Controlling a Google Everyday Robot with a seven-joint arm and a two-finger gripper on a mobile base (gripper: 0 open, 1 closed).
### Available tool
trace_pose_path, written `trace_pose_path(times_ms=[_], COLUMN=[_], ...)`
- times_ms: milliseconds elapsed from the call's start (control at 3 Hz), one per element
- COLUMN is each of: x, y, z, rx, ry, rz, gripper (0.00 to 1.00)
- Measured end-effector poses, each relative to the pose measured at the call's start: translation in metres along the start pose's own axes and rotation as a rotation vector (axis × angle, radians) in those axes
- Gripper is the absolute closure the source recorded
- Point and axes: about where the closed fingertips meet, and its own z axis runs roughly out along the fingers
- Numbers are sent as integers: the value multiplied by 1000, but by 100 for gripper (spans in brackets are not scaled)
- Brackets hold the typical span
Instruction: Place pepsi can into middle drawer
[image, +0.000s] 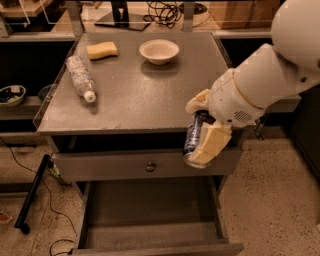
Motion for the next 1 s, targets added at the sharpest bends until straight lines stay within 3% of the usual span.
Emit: trace_pose_path(times_ms=[1000], x=[15], y=[9], z=[31], rx=[0], ry=[-1], rz=[23], gripper=[100])
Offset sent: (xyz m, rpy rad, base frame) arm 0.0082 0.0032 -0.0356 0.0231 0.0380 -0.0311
